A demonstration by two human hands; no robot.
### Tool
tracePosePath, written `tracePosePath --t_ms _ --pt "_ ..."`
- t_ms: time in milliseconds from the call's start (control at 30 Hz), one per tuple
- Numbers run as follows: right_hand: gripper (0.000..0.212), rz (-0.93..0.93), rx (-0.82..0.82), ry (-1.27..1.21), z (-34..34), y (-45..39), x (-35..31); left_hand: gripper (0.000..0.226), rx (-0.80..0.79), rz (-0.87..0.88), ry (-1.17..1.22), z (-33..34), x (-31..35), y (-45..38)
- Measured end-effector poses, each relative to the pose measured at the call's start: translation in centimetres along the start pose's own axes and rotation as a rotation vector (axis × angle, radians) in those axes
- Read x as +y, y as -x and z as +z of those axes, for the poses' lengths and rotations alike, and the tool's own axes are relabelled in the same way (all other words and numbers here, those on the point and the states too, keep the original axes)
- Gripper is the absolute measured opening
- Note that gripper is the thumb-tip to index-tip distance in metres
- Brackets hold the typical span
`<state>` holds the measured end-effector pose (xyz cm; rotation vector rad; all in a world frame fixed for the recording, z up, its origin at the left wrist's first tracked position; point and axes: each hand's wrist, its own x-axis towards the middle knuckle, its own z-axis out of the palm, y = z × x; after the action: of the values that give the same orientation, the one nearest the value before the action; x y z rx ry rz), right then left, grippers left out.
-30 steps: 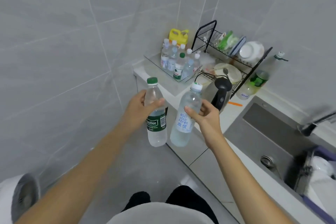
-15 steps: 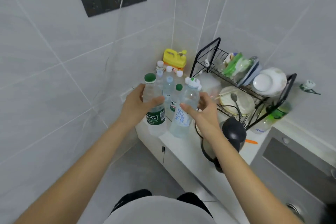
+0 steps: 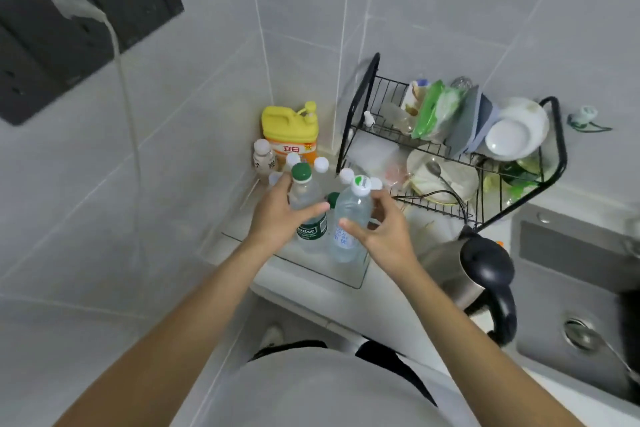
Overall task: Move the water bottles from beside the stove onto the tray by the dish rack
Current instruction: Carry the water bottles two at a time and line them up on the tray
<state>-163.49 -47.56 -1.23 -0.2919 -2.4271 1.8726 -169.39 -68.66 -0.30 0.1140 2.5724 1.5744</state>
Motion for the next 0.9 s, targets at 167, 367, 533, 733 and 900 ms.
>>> tracePosePath --t_ms 167,367,533,733,900 --pt "0.061 0.071 0.092 0.111 3.1 1.2 1.6 0.075 -0.222 -0.028 -0.041 0.0 -3.9 -1.9" --pt "0.062 0.154 0.205 0.259 4.4 3.8 3.9 0.069 -0.373 -0.012 -0.089 0.7 -6.4 -2.3" --pt "0.066 0.198 0.307 0.388 4.9 4.6 5.9 0.068 -0.403 -0.010 -0.078 2.1 -6.5 -2.2" --pt "0.071 0.147 0.342 0.625 5.4 4.4 7.6 0.066 -0.397 0.016 -0.179 3.1 -6.7 -1.3" --pt "0.077 0.121 0.282 0.751 5.0 4.1 7.7 0.067 -0.399 0.083 -0.295 3.6 -6.0 -0.3"
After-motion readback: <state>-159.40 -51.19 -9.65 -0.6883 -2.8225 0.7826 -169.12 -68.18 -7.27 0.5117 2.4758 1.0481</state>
